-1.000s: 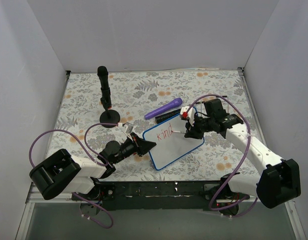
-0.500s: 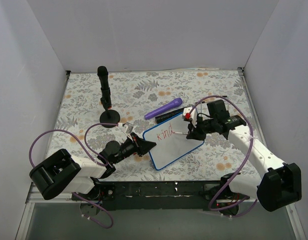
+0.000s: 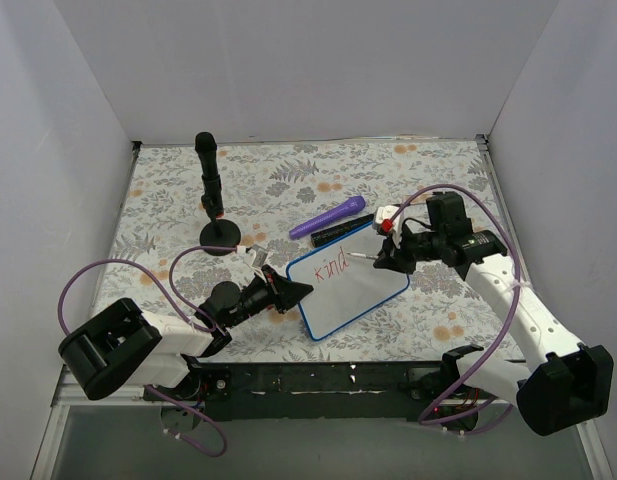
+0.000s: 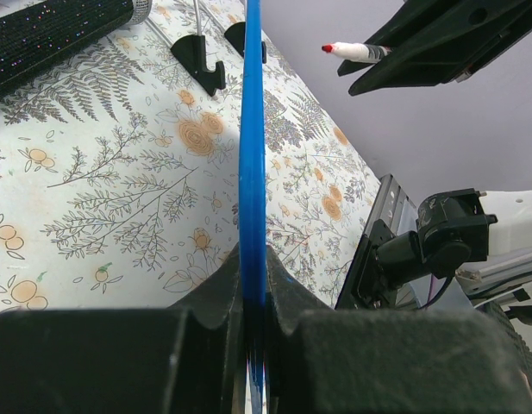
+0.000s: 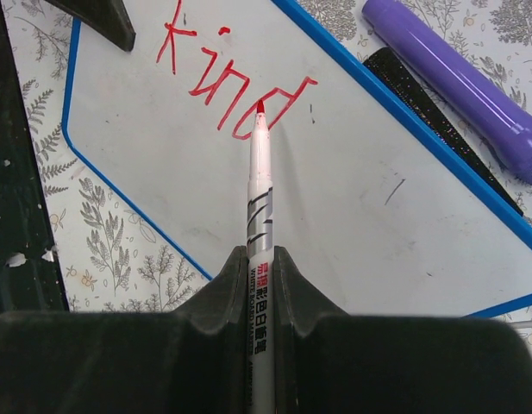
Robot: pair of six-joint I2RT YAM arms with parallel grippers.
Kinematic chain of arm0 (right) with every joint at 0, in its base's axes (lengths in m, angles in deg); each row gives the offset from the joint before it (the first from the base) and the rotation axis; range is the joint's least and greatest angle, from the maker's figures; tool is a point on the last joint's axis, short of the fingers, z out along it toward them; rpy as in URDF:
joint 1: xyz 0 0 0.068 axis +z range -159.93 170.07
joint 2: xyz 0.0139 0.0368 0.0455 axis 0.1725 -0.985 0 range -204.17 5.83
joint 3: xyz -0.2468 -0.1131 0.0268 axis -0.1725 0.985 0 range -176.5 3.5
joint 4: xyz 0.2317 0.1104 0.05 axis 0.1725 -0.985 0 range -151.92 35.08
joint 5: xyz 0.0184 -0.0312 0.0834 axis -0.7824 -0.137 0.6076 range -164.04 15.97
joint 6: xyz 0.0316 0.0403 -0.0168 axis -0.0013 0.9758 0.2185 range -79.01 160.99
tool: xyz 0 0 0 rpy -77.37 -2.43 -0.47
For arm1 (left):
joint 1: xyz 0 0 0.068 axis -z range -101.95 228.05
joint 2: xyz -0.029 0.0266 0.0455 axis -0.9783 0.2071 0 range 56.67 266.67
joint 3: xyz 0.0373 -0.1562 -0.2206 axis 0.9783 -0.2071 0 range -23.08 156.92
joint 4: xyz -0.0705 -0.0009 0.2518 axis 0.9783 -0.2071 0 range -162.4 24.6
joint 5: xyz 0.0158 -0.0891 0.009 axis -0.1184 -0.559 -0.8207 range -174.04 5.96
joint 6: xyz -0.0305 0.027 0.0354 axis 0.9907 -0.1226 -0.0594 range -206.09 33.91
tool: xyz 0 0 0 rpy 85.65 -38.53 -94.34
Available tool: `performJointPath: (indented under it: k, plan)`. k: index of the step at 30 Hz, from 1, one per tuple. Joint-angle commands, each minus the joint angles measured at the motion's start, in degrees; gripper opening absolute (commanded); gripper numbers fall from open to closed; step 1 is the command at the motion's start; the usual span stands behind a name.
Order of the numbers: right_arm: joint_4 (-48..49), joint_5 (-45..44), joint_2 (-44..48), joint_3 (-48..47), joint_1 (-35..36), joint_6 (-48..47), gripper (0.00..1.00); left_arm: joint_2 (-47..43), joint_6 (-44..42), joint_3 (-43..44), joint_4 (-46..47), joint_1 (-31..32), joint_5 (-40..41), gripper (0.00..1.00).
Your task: Write a sentence on the whiteboard
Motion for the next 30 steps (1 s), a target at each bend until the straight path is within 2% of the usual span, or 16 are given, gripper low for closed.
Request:
performJointPath:
  k: [1,30]
  plan:
    - [3.7,2.1,1.3,0.7,-1.6,1.5,0.01,-2.0,-1.3,0.2,1.9,0.1,-1.0,0.00]
    - [6.5,2.2,1.9,4.1,-3.3,1.2,0.01,-2.4,-0.9,0.0,1.8,0.1,-1.0,0.00]
